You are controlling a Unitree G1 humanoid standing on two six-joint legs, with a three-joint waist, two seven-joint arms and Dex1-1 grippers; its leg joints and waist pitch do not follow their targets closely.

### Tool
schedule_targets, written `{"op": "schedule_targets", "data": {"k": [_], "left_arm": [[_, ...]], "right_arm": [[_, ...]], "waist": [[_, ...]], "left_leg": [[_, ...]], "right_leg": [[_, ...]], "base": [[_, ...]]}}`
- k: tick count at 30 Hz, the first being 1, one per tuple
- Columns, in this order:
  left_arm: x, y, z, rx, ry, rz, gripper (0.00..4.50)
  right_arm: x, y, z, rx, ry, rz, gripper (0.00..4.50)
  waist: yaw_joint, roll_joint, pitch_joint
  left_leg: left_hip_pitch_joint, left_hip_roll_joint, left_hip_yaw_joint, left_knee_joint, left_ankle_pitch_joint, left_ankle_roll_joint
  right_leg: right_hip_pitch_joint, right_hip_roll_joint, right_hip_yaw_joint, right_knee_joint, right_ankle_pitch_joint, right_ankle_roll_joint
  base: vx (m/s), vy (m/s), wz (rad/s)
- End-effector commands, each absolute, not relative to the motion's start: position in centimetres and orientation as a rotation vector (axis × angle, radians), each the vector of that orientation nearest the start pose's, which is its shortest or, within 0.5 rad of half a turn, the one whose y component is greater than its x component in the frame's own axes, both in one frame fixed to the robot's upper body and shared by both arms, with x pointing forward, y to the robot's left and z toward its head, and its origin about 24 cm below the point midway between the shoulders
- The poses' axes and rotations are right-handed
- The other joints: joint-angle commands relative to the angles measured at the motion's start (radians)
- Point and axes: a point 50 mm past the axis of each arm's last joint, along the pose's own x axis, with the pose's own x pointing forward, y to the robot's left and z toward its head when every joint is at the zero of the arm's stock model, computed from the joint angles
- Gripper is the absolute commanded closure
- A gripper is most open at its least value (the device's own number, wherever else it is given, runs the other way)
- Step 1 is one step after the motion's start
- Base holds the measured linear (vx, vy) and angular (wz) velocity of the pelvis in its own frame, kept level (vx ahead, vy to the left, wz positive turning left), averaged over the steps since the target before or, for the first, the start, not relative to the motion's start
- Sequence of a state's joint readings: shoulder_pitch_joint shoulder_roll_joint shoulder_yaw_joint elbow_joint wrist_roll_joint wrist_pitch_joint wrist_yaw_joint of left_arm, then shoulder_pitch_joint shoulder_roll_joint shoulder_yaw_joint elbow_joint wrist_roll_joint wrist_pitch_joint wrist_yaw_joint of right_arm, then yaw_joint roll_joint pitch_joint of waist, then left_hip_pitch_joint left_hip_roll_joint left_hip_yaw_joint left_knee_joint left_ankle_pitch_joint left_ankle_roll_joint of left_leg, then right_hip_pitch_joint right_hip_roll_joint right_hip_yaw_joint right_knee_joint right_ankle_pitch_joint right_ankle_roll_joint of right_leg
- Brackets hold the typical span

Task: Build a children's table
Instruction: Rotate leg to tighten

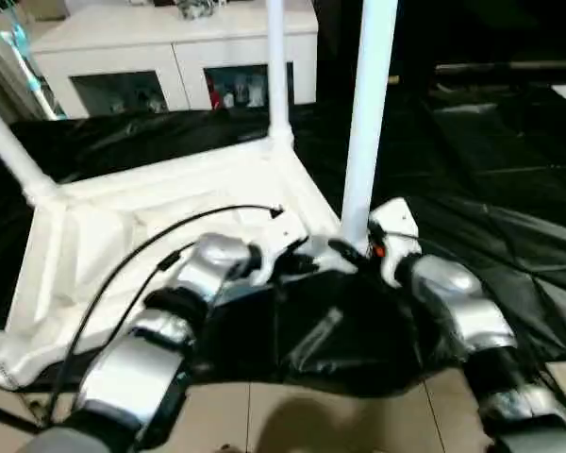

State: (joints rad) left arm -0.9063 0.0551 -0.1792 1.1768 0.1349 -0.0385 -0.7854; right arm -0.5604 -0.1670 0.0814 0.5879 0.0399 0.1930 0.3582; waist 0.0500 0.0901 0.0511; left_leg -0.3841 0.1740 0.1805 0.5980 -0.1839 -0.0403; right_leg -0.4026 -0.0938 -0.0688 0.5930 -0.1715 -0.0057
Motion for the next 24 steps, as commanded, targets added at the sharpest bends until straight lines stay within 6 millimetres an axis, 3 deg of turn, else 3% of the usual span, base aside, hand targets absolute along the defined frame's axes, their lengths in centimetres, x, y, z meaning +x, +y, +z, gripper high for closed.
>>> {"op": "schedule_targets", "data": {"k": [1, 5, 8, 10, 13, 16, 20, 24], "left_arm": [[36.7, 5.4, 5.5, 0.323, 0.382, -0.918, 4.50], [37.2, 4.2, 6.2, 0.327, 0.375, -0.841, 4.50], [37.2, 3.5, 6.5, 0.331, 0.373, -0.835, 4.50], [37.2, 3.4, 6.5, 0.329, 0.375, -0.838, 4.50], [37.1, 3.4, 6.3, 0.341, 0.378, -0.863, 4.50], [36.7, 3.8, 5.8, 0.355, 0.393, -0.911, 4.50], [36.1, 4.4, 5.1, 0.366, 0.396, -1.013, 4.50], [35.4, 5.1, 4.3, 0.362, 0.403, -1.087, 4.50]], "right_arm": [[34.4, -12.2, 2.5, -0.174, 0.399, 0.362, 1.86], [35.6, -10.7, 2.9, -0.123, 0.410, 0.251, 1.86], [35.9, -9.6, 3.1, -0.130, 0.400, 0.258, 1.86], [36.0, -9.5, 3.2, -0.133, 0.400, 0.259, 1.86], [36.0, -9.4, 3.4, -0.109, 0.379, 0.280, 1.86], [36.3, -10.4, 3.9, -0.066, 0.334, 0.298, 1.16], [36.2, -12.5, 4.1, -0.112, 0.310, 0.338, 0.90], [35.5, -14.0, 4.3, -0.122, 0.293, 0.429, 0.71]], "waist": [[-0.008, -0.020, -0.063], [-0.014, -0.022, -0.069], [-0.011, -0.024, -0.074], [-0.010, -0.023, -0.076], [-0.008, -0.023, -0.076], [-0.009, -0.021, -0.073], [-0.007, -0.023, -0.074], [0.001, -0.024, -0.074]], "left_leg": [[0.018, 0.039, -0.022, -0.078, -0.273, 0.028], [0.011, 0.038, -0.021, -0.075, -0.227, 0.048], [0.008, 0.036, -0.017, -0.067, -0.174, 0.082], [0.004, 0.037, -0.018, -0.064, -0.132, 0.111], [0.007, 0.039, -0.017, -0.062, -0.130, 0.132], [0.009, 0.040, -0.016, -0.065, -0.164, 0.128], [0.006, 0.040, -0.016, -0.064, -0.161, 0.128], [0.006, 0.044, -0.015, -0.062, -0.149, 0.150]], "right_leg": [[0.041, -0.059, 0.032, -0.092, -0.391, -0.192], [0.048, -0.060, 0.034, -0.084, -0.286, -0.212], [0.052, -0.062, 0.033, -0.079, -0.214, -0.227], [0.057, -0.060, 0.031, -0.069, -0.148, -0.246], [0.056, -0.061, 0.031, -0.067, -0.123, -0.260], [0.057, -0.062, 0.031, -0.071, -0.159, -0.257], [0.060, -0.061, 0.031, -0.070, -0.145, -0.261], [0.062, -0.062, 0.030, -0.066, -0.120, -0.270]], "base": [[0.000, 0.000, 0.00], [0.000, 0.000, 0.00], [0.000, 0.000, 0.00], [0.000, 0.000, 0.00], [0.000, 0.000, 0.00], [0.000, 0.000, 0.00], [0.000, 0.000, 0.00], [0.000, 0.000, 0.00]]}}
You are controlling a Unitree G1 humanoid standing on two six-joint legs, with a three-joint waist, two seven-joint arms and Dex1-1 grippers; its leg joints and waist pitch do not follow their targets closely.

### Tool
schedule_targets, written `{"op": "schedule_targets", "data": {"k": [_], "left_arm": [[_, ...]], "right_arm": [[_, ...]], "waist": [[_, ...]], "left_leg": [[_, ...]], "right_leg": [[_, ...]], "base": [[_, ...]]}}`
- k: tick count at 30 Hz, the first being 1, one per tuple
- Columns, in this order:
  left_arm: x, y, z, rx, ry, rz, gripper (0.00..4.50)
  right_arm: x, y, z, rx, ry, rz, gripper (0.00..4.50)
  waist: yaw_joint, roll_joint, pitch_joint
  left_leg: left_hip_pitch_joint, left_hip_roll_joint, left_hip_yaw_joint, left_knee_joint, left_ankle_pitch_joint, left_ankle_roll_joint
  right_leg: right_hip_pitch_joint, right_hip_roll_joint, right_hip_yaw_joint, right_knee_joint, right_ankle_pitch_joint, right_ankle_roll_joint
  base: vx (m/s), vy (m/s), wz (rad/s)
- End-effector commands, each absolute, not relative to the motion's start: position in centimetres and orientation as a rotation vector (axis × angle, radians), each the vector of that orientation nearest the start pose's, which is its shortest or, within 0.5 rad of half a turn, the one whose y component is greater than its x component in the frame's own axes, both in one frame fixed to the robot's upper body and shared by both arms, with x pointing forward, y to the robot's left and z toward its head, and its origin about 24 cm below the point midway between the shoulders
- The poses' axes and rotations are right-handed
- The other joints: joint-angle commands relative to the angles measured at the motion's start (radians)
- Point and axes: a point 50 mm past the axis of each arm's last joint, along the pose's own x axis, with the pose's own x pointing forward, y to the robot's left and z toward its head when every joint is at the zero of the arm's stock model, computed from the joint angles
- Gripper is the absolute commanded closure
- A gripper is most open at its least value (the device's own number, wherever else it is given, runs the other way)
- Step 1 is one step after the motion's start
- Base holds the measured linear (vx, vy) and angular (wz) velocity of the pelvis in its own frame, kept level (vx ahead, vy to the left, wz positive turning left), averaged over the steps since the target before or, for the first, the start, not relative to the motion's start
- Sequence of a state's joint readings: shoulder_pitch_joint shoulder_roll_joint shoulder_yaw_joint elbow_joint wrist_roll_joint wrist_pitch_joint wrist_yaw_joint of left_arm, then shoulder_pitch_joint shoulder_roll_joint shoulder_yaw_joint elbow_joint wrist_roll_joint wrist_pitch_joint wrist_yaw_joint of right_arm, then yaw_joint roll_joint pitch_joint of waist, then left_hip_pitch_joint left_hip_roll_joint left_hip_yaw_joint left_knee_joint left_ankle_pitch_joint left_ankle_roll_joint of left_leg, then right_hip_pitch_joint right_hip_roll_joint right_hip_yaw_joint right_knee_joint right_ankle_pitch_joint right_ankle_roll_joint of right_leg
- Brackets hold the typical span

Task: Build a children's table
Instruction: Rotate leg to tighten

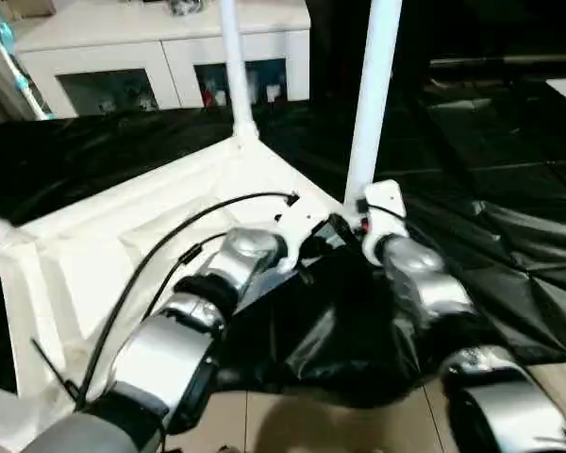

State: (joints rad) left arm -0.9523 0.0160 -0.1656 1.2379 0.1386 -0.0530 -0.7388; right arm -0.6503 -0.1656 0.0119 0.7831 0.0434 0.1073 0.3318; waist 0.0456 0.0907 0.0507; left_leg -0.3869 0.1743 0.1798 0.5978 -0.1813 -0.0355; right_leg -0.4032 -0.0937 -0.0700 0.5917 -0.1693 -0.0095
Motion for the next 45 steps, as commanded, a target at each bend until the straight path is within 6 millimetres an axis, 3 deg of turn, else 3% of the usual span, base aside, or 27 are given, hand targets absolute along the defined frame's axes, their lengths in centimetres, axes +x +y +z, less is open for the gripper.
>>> {"op": "schedule_targets", "data": {"k": [1, 4, 9, 11, 12, 16, 20, 29, 45], "left_arm": [[35.1, 5.3, 4.2, 0.363, 0.392, -1.127, 4.50], [34.3, 6.0, 3.9, 0.367, 0.359, -1.247, 4.50], [33.7, 6.6, 3.9, 0.360, 0.356, -1.357, 4.50], [33.4, 7.3, 3.9, 0.367, 0.365, -1.402, 4.50], [33.3, 7.6, 3.9, 0.367, 0.366, -1.411, 4.50], [33.2, 8.2, 3.9, 0.360, 0.364, -1.423, 4.50], [33.2, 8.4, 4.0, 0.354, 0.362, -1.433, 4.50], [33.0, 8.4, 4.1, 0.349, 0.362, -1.451, 4.50], [33.0, 8.4, 4.1, 0.348, 0.365, -1.448, 4.50]], "right_arm": [[35.2, -14.5, 4.4, -0.130, 0.287, 0.474, 0.71], [33.5, -16.0, 4.6, -0.185, 0.260, 0.651, 0.71], [31.8, -17.5, 5.4, -0.212, 0.213, 0.769, 0.71], [30.2, -18.3, 6.1, -0.212, 0.211, 0.872, 0.71], [29.4, -18.5, 6.2, -0.219, 0.221, 0.924, 0.71], [28.1, -18.6, 5.9, -0.242, 0.254, 1.003, 0.71], [28.4, -17.9, 5.8, -0.210, 0.228, 0.982, 0.71], [29.0, -17.3, 6.3, -0.188, 0.211, 0.982, 0.71], [29.1, -17.5, 5.5, -0.231, 0.262, 0.977, 2.14]], "waist": [[0.007, -0.026, -0.072], [0.024, -0.029, -0.070], [0.035, -0.029, -0.067], [0.043, -0.029, -0.067], [0.046, -0.024, -0.067], [0.042, -0.028, -0.065], [0.039, -0.025, -0.066], [0.043, -0.022, -0.071], [0.043, -0.025, -0.070]], "left_leg": [[0.009, 0.043, -0.014, -0.062, -0.157, 0.149], [0.011, 0.047, -0.012, -0.063, -0.176, 0.148], [0.012, 0.050, -0.013, -0.068, -0.207, 0.135], [0.013, 0.054, -0.014, -0.068, -0.205, 0.135], [0.010, 0.055, -0.016, -0.069, -0.192, 0.141], [0.005, 0.049, -0.016, -0.070, -0.207, 0.131], [0.011, 0.048, -0.017, -0.072, -0.218, 0.106], [0.009, 0.051, -0.017, -0.069, -0.182, 0.116], [0.009, 0.049, -0.015, -0.068, -0.176, 0.114]], "right_leg": [[0.062, -0.060, 0.031, -0.067, -0.131, -0.265], [0.061, -0.062, 0.032, -0.072, -0.188, -0.243], [0.056, -0.062, 0.035, -0.078, -0.265, -0.220], [0.058, -0.063, 0.038, -0.080, -0.281, -0.205], [0.056, -0.062, 0.038, -0.075, -0.262, -0.209], [0.055, -0.062, 0.034, -0.080, -0.306, -0.199], [0.048, -0.060, 0.034, -0.088, -0.359, -0.186], [0.050, -0.060, 0.035, -0.075, -0.255, -0.213], [0.052, -0.061, 0.035, -0.075, -0.263, -0.207]], "base": [[0.000, 0.000, 0.00], [0.000, 0.000, 0.00], [0.000, 0.000, 0.00], [0.000, 0.000, 0.00], [0.000, 0.000, 0.00], [0.000, 0.000, 0.00], [0.000, 0.000, 0.00], [0.000, 0.000, 0.00], [0.000, 0.000, 0.00]]}}
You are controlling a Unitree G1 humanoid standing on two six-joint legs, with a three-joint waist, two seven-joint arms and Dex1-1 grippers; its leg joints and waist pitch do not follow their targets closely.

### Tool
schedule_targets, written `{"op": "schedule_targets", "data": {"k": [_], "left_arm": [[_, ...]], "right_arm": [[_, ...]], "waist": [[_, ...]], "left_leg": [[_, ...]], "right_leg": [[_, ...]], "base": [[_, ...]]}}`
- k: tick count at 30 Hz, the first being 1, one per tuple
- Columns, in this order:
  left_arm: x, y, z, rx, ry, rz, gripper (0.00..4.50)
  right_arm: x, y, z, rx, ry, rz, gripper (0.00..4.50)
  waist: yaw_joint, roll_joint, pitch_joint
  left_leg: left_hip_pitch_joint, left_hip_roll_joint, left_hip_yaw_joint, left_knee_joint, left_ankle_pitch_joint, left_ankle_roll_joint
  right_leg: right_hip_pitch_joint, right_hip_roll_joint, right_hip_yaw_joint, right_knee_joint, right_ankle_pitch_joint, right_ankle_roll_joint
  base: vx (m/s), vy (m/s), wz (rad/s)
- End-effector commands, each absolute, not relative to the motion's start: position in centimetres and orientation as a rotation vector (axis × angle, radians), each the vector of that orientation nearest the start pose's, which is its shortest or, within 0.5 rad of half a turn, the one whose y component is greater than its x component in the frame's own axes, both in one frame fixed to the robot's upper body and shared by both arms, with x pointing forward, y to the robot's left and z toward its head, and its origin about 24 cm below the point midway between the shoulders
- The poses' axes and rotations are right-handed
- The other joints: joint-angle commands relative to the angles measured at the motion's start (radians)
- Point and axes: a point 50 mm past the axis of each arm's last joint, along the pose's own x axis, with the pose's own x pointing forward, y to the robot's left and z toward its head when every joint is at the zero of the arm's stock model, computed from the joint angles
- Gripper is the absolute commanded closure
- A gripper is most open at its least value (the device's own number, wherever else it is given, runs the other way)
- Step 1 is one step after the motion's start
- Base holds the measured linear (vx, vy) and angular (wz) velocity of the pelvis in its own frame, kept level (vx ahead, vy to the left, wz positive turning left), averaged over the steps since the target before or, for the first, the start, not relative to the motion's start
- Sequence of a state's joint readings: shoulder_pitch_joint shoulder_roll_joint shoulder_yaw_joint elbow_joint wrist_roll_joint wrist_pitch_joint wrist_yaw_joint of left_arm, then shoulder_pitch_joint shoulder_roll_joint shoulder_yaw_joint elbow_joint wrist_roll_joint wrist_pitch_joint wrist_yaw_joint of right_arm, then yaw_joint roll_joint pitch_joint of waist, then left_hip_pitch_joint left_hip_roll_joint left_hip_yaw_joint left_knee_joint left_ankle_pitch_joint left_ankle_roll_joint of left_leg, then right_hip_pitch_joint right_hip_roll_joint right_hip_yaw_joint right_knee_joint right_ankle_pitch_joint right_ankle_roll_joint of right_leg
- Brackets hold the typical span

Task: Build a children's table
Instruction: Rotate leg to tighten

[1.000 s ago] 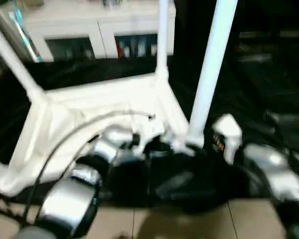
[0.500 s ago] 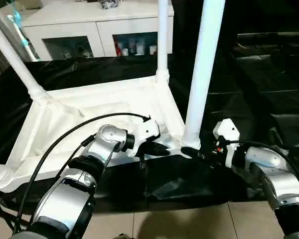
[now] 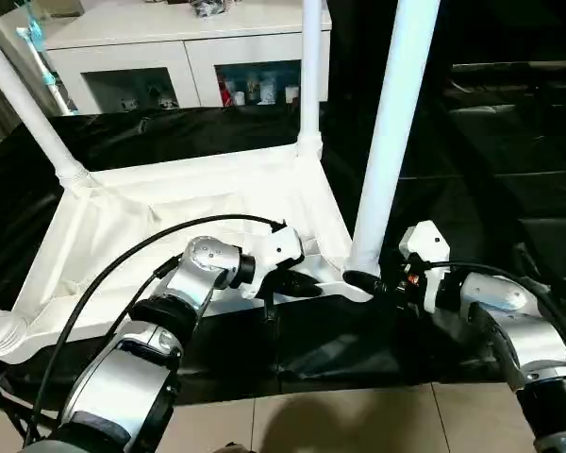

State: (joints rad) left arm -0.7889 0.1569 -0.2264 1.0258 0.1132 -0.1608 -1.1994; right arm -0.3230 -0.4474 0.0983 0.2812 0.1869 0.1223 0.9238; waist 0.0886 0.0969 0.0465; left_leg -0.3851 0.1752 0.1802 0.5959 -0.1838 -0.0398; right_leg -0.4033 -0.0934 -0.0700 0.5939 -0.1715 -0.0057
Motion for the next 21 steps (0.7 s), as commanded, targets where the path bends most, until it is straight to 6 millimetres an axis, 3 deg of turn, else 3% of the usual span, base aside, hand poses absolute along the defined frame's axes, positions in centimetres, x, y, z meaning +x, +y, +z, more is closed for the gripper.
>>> {"op": "schedule_targets", "data": {"k": [1, 4, 5, 11, 12, 13, 18, 21], "left_arm": [[32.9, 8.4, 4.0, 0.348, 0.367, -1.448, 4.50], [32.9, 8.4, 4.0, 0.347, 0.368, -1.450, 4.50], [32.8, 8.4, 4.0, 0.346, 0.369, -1.450, 4.50], [32.8, 8.6, 3.8, 0.341, 0.372, -1.445, 4.50], [32.8, 8.6, 3.8, 0.341, 0.372, -1.445, 4.50], [32.8, 8.6, 3.8, 0.341, 0.373, -1.443, 4.50], [33.0, 8.5, 3.9, 0.338, 0.362, -1.398, 4.50], [33.4, 8.2, 4.0, 0.332, 0.357, -1.348, 4.50]], "right_arm": [[29.1, -17.5, 5.4, -0.233, 0.266, 0.979, 2.19], [29.0, -17.5, 5.3, -0.234, 0.270, 0.982, 2.31], [29.0, -17.5, 5.2, -0.236, 0.273, 0.987, 2.34], [28.9, -17.2, 4.9, -0.238, 0.283, 0.996, 2.40], [28.9, -17.2, 4.9, -0.238, 0.283, 0.996, 2.41], [28.9, -17.2, 4.8, -0.235, 0.282, 0.991, 2.41], [29.4, -16.6, 4.4, -0.188, 0.275, 0.912, 2.42], [29.6, -16.1, 3.9, -0.190, 0.301, 0.872, 2.43]], "waist": [[0.000, -0.033, -0.066], [0.000, -0.033, -0.066], [-0.002, -0.037, -0.065], [-0.001, -0.034, -0.066], [-0.003, -0.045, -0.066], [-0.001, -0.038, -0.066], [-0.007, -0.038, -0.062], [-0.016, -0.037, -0.058]], "left_leg": [[0.007, 0.048, -0.015, -0.065, -0.174, 0.120], [0.007, 0.048, -0.015, -0.066, -0.174, 0.120], [0.006, 0.048, -0.015, -0.066, -0.173, 0.121], [0.007, 0.048, -0.015, -0.066, -0.169, 0.122], [0.006, 0.048, -0.014, -0.065, -0.166, 0.124], [0.008, 0.048, -0.015, -0.065, -0.161, 0.125], [0.007, 0.047, -0.016, -0.069, -0.184, 0.113], [0.009, 0.046, -0.018, -0.075, -0.219, 0.090]], "right_leg": [[0.052, -0.061, 0.035, -0.078, -0.266, -0.210], [0.052, -0.060, 0.035, -0.079, -0.273, -0.208], [0.052, -0.060, 0.035, -0.079, -0.275, -0.207], [0.051, -0.061, 0.035, -0.078, -0.278, -0.206], [0.052, -0.060, 0.036, -0.079, -0.276, -0.204], [0.051, -0.061, 0.035, -0.077, -0.278, -0.205], [0.049, -0.061, 0.034, -0.082, -0.326, -0.194], [0.047, -0.060, 0.034, -0.088, -0.382, -0.179]], "base": [[0.000, 0.000, 0.00], [0.000, 0.000, 0.00], [0.000, 0.000, 0.00], [0.000, 0.000, 0.00], [0.000, 0.000, 0.00], [0.000, 0.000, 0.00], [0.000, 0.000, 0.00], [0.000, 0.000, 0.00]]}}
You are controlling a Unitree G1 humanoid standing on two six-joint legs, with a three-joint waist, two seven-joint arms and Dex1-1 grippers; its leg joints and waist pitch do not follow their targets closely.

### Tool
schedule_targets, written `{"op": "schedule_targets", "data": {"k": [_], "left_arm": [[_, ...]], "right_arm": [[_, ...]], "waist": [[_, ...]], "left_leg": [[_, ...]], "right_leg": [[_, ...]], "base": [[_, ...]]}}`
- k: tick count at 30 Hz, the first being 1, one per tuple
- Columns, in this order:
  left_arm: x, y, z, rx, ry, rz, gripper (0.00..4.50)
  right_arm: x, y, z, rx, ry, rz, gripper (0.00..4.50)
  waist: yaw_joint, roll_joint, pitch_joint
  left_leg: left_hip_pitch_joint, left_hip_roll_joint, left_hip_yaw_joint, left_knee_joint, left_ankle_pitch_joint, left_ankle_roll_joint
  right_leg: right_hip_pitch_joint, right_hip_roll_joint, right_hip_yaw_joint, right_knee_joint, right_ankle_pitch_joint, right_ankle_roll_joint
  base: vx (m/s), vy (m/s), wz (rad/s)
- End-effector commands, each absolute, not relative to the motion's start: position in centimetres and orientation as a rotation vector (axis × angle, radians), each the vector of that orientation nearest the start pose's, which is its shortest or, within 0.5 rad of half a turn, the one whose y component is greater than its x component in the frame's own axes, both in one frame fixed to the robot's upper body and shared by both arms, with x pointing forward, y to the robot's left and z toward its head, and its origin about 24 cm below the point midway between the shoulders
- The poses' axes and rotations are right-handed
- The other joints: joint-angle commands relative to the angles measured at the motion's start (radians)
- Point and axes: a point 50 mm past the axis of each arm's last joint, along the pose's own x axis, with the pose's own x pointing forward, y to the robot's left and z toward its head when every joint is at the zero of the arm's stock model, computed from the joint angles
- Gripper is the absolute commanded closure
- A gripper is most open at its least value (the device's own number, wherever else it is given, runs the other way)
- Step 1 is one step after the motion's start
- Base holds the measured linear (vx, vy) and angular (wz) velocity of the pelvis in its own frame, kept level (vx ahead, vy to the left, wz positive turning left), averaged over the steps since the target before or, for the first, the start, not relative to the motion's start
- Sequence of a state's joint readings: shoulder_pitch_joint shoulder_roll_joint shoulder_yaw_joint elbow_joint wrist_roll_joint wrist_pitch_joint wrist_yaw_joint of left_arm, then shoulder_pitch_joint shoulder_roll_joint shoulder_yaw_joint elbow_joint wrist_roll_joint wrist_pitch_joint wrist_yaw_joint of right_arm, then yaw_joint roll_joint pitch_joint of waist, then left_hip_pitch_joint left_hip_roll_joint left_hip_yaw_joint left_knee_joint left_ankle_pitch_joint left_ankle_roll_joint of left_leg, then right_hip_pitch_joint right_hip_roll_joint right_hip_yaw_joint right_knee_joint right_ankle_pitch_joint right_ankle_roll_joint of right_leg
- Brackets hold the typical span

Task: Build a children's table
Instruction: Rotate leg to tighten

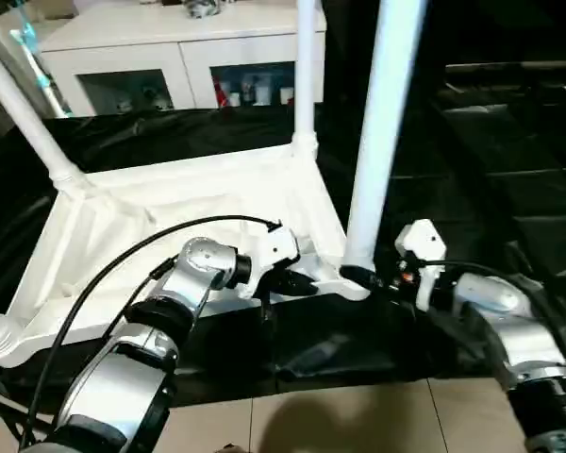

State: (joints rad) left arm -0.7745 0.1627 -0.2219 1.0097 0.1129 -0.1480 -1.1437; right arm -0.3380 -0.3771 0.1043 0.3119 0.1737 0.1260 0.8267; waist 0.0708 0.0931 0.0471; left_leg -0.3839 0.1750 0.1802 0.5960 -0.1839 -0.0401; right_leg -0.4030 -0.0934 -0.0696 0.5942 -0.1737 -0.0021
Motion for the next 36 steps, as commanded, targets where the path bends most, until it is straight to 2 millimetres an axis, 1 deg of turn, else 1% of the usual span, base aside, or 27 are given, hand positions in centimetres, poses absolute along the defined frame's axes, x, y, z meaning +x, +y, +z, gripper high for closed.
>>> {"op": "schedule_targets", "data": {"k": [1, 3, 4, 5, 6, 7, 8, 9, 10, 11, 12, 15, 17, 18, 20, 21, 22, 24, 27, 29, 30, 31, 32, 33, 34, 35, 36], "left_arm": [[33.6, 8.1, 4.0, 0.332, 0.355, -1.321, 4.50], [34.2, 7.6, 4.1, 0.325, 0.360, -1.240, 4.50], [34.5, 7.1, 4.1, 0.325, 0.367, -1.187, 4.50], [34.8, 6.7, 4.1, 0.321, 0.380, -1.137, 4.50], [35.1, 6.4, 4.1, 0.320, 0.389, -1.090, 4.50], [35.4, 6.0, 4.2, 0.317, 0.397, -1.037, 4.50], [35.7, 5.7, 4.3, 0.310, 0.401, -0.986, 4.50], [35.8, 5.4, 4.4, 0.305, 0.405, -0.955, 4.50], [36.1, 4.9, 4.6, 0.306, 0.409, -0.902, 4.50], [36.3, 4.6, 4.8, 0.308, 0.410, -0.881, 4.50], [36.3, 4.6, 4.8, 0.308, 0.410, -0.879, 4.50], [36.6, 3.9, 5.3, 0.316, 0.400, -0.836, 4.50], [36.8, 3.5, 5.7, 0.321, 0.388, -0.833, 4.50], [36.8, 3.3, 5.8, 0.326, 0.384, -0.832, 4.50], [36.8, 3.4, 5.7, 0.332, 0.387, -0.830, 4.50], [36.8, 3.5, 5.6, 0.337, 0.389, -0.832, 4.50], [36.8, 3.5, 5.6, 0.338, 0.392, -0.831, 4.50], [36.7, 3.6, 5.5, 0.339, 0.393, -0.830, 4.50], [36.7, 3.7, 5.3, 0.346, 0.397, -0.838, 4.50], [36.6, 3.9, 5.1, 0.353, 0.400, -0.860, 4.50], [36.5, 4.0, 5.1, 0.355, 0.401, -0.866, 4.50], [36.4, 4.3, 4.9, 0.360, 0.413, -0.884, 4.50], [36.3, 4.6, 4.7, 0.367, 0.428, -0.908, 4.50], [36.3, 4.6, 4.7, 0.369, 0.429, -0.914, 4.50], [36.2, 5.1, 4.5, 0.370, 0.438, -0.939, 4.50], [36.1, 5.1, 4.4, 0.370, 0.438, -0.939, 4.50], [36.1, 5.3, 4.3, 0.367, 0.444, -0.945, 4.50]], "right_arm": [[29.7, -15.8, 3.6, -0.187, 0.318, 0.845, 2.43], [30.3, -15.0, 3.0, -0.183, 0.351, 0.765, 2.43], [30.7, -14.4, 2.7, -0.178, 0.366, 0.710, 2.43], [31.1, -13.9, 2.6, -0.175, 0.376, 0.658, 2.43], [31.5, -13.5, 2.5, -0.162, 0.387, 0.612, 2.44], [32.0, -13.1, 2.4, -0.153, 0.398, 0.559, 2.44], [32.5, -12.8, 2.4, -0.150, 0.408, 0.508, 2.44], [32.9, -12.6, 2.3, -0.153, 0.415, 0.466, 2.44], [33.7, -12.1, 2.3, -0.155, 0.431, 0.391, 2.45], [34.0, -11.8, 2.4, -0.164, 0.435, 0.364, 2.45], [34.1, -11.7, 2.4, -0.165, 0.436, 0.361, 2.45], [35.0, -10.7, 2.8, -0.151, 0.442, 0.287, 2.46], [35.3, -10.2, 3.0, -0.151, 0.440, 0.267, 2.46], [35.4, -9.7, 3.1, -0.150, 0.438, 0.277, 2.46], [35.5, -9.3, 3.1, -0.126, 0.437, 0.296, 2.46], [35.4, -9.2, 3.2, -0.097, 0.427, 0.317, 2.11], [35.5, -9.3, 3.3, -0.091, 0.417, 0.308, 1.76], [35.5, -9.4, 3.4, -0.089, 0.412, 0.299, 1.76], [35.8, -10.0, 3.6, -0.079, 0.392, 0.281, 1.34], [36.1, -11.5, 4.2, -0.086, 0.358, 0.272, 1.24], [36.2, -12.0, 4.4, -0.088, 0.346, 0.268, 1.24], [36.1, -12.8, 4.8, -0.090, 0.330, 0.292, 0.99], [35.9, -13.7, 5.2, -0.096, 0.312, 0.338, 0.99], [35.8, -13.8, 5.3, -0.098, 0.307, 0.351, 0.84], [35.2, -14.5, 5.8, -0.113, 0.274, 0.454, 0.79], [35.2, -14.5, 5.8, -0.113, 0.274, 0.456, 0.79], [34.9, -14.7, 6.0, -0.118, 0.261, 0.502, 0.60]], "waist": [[-0.001, -0.031, -0.060], [-0.016, -0.031, -0.055], [-0.019, -0.030, -0.055], [-0.026, -0.033, -0.054], [-0.030, -0.029, -0.055], [-0.033, -0.028, -0.054], [-0.039, -0.029, -0.053], [-0.041, -0.030, -0.054], [-0.044, -0.028, -0.052], [-0.046, -0.028, -0.051], [-0.048, -0.025, -0.054], [-0.050, -0.023, -0.057], [-0.047, -0.024, -0.061], [-0.047, -0.026, -0.062], [-0.045, -0.026, -0.064], [-0.042, -0.027, -0.064], [-0.042, -0.028, -0.065], [-0.039, -0.028, -0.067], [-0.038, -0.028, -0.066], [-0.038, -0.024, -0.065], [-0.038, -0.027, -0.065], [-0.037, -0.027, -0.065], [-0.035, -0.027, -0.065], [-0.030, -0.029, -0.066], [-0.030, -0.030, -0.067], [-0.025, -0.030, -0.067], [-0.025, -0.031, -0.069]], "left_leg": [[0.008, 0.046, -0.018, -0.075, -0.225, 0.086], [0.011, 0.043, -0.019, -0.078, -0.257, 0.067], [0.013, 0.043, -0.020, -0.079, -0.269, 0.059], [0.013, 0.039, -0.022, -0.080, -0.283, 0.046], [0.018, 0.040, -0.022, -0.079, -0.290, 0.040], [0.019, 0.039, -0.022, -0.079, -0.301, 0.038], [0.019, 0.037, -0.025, -0.080, -0.314, 0.031], [0.023, 0.036, -0.023, -0.079, -0.320, 0.031], [0.024, 0.033, -0.022, -0.076, -0.327, 0.030], [0.022, 0.031, -0.024, -0.077, -0.332, 0.028], [0.022, 0.031, -0.026, -0.077, -0.336, 0.026], [0.017, 0.036, -0.028, -0.084, -0.329, 0.032], [0.015, 0.039, -0.027, -0.084, -0.306, 0.038], [0.011, 0.039, -0.026, -0.084, -0.286, 0.045], [0.012, 0.038, -0.023, -0.080, -0.268, 0.058], [0.014, 0.038, -0.020, -0.078, -0.258, 0.069], [0.012, 0.038, -0.020, -0.077, -0.242, 0.077], [0.013, 0.040, -0.020, -0.076, -0.229, 0.083], [0.013, 0.040, -0.018, -0.076, -0.228, 0.084], [0.013, 0.040, -0.020, -0.078, -0.241, 0.081], [0.013, 0.041, -0.020, -0.077, -0.240, 0.081], [0.013, 0.039, -0.018, -0.077, -0.239, 0.087], [0.012, 0.040, -0.018, -0.076, -0.237, 0.090], [0.014, 0.041, -0.017, -0.074, -0.231, 0.099], [0.012, 0.040, -0.017, -0.074, -0.225, 0.104], [0.010, 0.042, -0.017, -0.072, -0.211, 0.116], [0.009, 0.042, -0.017, -0.070, -0.196, 0.121]], "right_leg": [[0.046, -0.059, 0.034, -0.088, -0.381, -0.183], [0.042, -0.057, 0.034, -0.092, -0.405, -0.181], [0.041, -0.058, 0.034, -0.095, -0.424, -0.178], [0.044, -0.059, 0.032, -0.098, -0.457, -0.167], [0.039, -0.059, 0.034, -0.101, -0.469, -0.163], [0.036, -0.058, 0.034, -0.102, -0.476, -0.163], [0.039, -0.058, 0.032, -0.104, -0.494, -0.159], [0.036, -0.058, 0.032, -0.109, -0.502, -0.151], [0.032, -0.057, 0.031, -0.112, -0.515, -0.151], [0.033, -0.057, 0.029, -0.112, -0.526, -0.148], [0.034, -0.058, 0.027, -0.114, -0.535, -0.138], [0.039, -0.057, 0.028, -0.111, -0.465, -0.144], [0.043, -0.059, 0.030, -0.105, -0.391, -0.164], [0.046, -0.059, 0.030, -0.100, -0.343, -0.180], [0.048, -0.061, 0.032, -0.097, -0.303, -0.197], [0.047, -0.063, 0.033, -0.097, -0.290, -0.202], [0.050, -0.062, 0.033, -0.094, -0.277, -0.206], [0.049, -0.062, 0.033, -0.092, -0.266, -0.211], [0.049, -0.062, 0.032, -0.093, -0.275, -0.215], [0.050, -0.061, 0.031, -0.094, -0.288, -0.212], [0.051, -0.061, 0.031, -0.095, -0.286, -0.208], [0.052, -0.060, 0.031, -0.095, -0.279, -0.208], [0.053, -0.061, 0.031, -0.095, -0.276, -0.206], [0.053, -0.061, 0.033, -0.094, -0.264, -0.206], [0.054, -0.060, 0.032, -0.092, -0.254, -0.209], [0.057, -0.060, 0.032, -0.091, -0.233, -0.207], [0.057, -0.061, 0.033, -0.088, -0.217, -0.212]], "base": [[0.000, 0.000, 0.00], [0.000, 0.000, 0.00], [0.000, 0.000, 0.00], [0.000, 0.000, 0.00], [0.000, 0.000, 0.00], [0.000, 0.000, 0.00], [0.000, 0.000, 0.00], [0.000, 0.000, 0.00], [0.000, 0.000, 0.00], [0.000, 0.000, 0.00], [0.000, 0.000, 0.00], [0.000, 0.000, 0.00], [0.000, 0.000, 0.00], [0.000, 0.000, 0.00], [0.000, 0.000, 0.00], [0.000, 0.000, 0.00], [0.000, 0.000, 0.00], [0.000, 0.000, 0.00], [0.000, 0.000, 0.00], [0.000, 0.000, 0.00], [0.000, 0.000, 0.00], [0.000, 0.000, 0.00], [0.000, 0.000, 0.00], [0.000, 0.000, 0.00], [0.000, 0.000, 0.00], [0.000, 0.000, 0.00], [0.000, 0.000, 0.00]]}}
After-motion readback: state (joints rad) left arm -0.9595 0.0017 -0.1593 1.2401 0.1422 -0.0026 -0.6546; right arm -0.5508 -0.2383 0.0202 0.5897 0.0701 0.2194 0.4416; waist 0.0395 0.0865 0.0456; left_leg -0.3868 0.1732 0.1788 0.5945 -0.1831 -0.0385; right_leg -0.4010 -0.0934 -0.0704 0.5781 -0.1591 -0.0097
